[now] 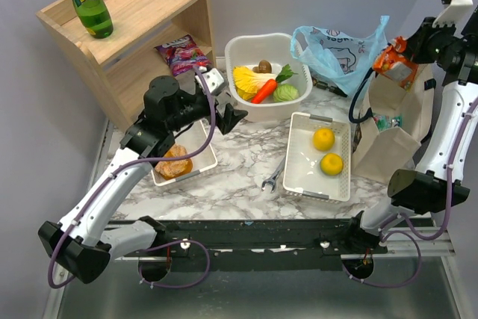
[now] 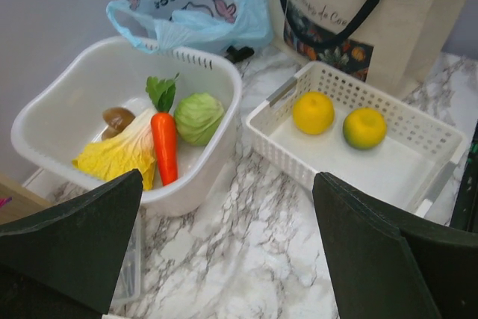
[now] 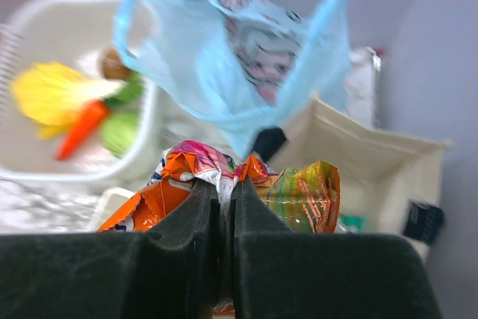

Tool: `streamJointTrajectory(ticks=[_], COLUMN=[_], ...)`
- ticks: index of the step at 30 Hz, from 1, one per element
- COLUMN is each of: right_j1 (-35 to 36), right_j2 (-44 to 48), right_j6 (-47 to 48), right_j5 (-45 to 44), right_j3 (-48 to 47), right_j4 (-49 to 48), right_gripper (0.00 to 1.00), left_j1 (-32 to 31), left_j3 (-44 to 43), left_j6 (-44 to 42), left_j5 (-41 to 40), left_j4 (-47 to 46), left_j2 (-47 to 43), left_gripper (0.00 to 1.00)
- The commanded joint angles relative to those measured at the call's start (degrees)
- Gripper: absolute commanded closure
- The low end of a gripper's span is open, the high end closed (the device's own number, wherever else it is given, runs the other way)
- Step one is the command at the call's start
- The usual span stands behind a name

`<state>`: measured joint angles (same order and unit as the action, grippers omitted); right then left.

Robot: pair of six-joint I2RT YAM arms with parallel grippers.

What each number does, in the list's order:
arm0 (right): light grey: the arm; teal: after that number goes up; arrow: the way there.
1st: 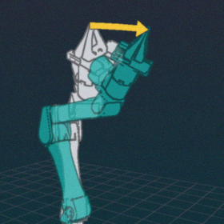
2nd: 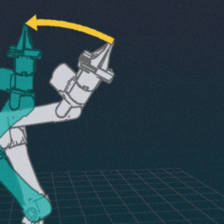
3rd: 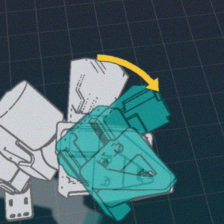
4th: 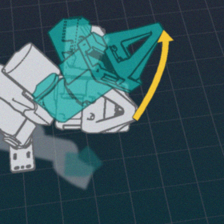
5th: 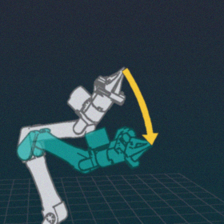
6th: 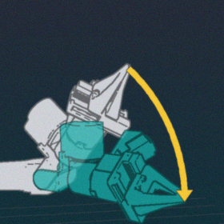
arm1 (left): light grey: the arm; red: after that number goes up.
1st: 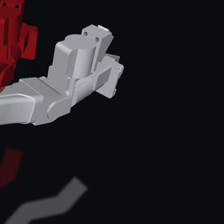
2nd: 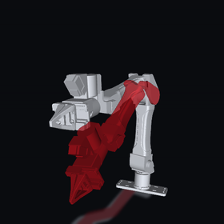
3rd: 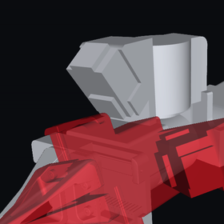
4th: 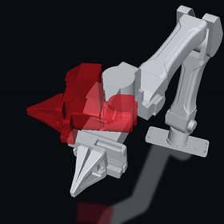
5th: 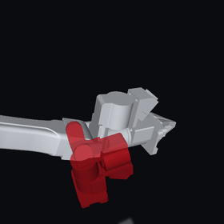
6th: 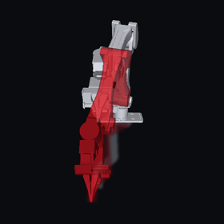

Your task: Untie the knot of the grocery bags and take out the mixed food

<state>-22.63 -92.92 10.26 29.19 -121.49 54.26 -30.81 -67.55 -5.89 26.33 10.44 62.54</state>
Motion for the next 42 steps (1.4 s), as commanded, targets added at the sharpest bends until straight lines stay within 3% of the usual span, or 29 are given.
streamJointTrajectory(ticks=[1,7,13,21,27,31,34,37,38,40,41,42], right_j1=[0.39,7.00,20.91,36.59,46.83,50.31,50.41,50.36,50.36,50.41,50.38,50.39], right_j2=[0.55,3.85,9.03,11.17,13.58,14.17,14.24,14.94,15.24,16.00,16.31,16.70], right_j6=[-16.50,-33.45,-39.40,-31.57,-24.20,-24.65,-25.38,-24.93,-24.79,-24.03,-23.53,-22.15], right_j5=[15.59,16.99,3.95,-4.79,-8.81,-9.73,-9.94,-8.84,-7.94,-6.45,-5.74,-4.50], right_j3=[-2.38,9.76,21.36,27.62,32.23,32.93,32.07,31.78,31.67,31.19,30.78,30.29], right_j4=[-10.44,-29.50,-41.31,-42.97,-43.45,-42.53,-40.55,-38.05,-36.86,-34.30,-32.75,-30.73], right_gripper=[0.99,0.99,0.99,0.99,0.99,0.99,0.99,0.99,0.93,0.69,0.48,0.34], left_j1=[0.09,-1.25,-5.62,-8.17,-8.12,-7.46,-5.54,-1.34,0.00,2.23,2.97,3.77], left_j3=[-7.99,-15.49,-20.20,-27.23,-27.42,-25.53,-25.54,-21.45,-19.98,-16.24,-14.20,-11.65], left_j6=[6.34,18.25,21.96,19.45,18.84,18.77,20.39,23.29,23.46,22.66,21.75,20.72], left_j5=[7.47,11.24,0.10,-13.10,-13.07,-12.63,-8.79,-2.17,0.99,7.60,9.91,12.54], left_j4=[-2.39,-3.99,-3.17,6.76,11.87,12.81,15.35,12.97,11.73,8.18,6.19,4.13], left_j2=[2.43,7.60,12.29,18.80,21.37,22.50,22.81,20.16,18.96,15.84,14.15,11.61], left_gripper=[0.01,0.02,0.02,0.02,0.02,0.04,0.30,0.73,0.84,0.97,1.00,1.00])
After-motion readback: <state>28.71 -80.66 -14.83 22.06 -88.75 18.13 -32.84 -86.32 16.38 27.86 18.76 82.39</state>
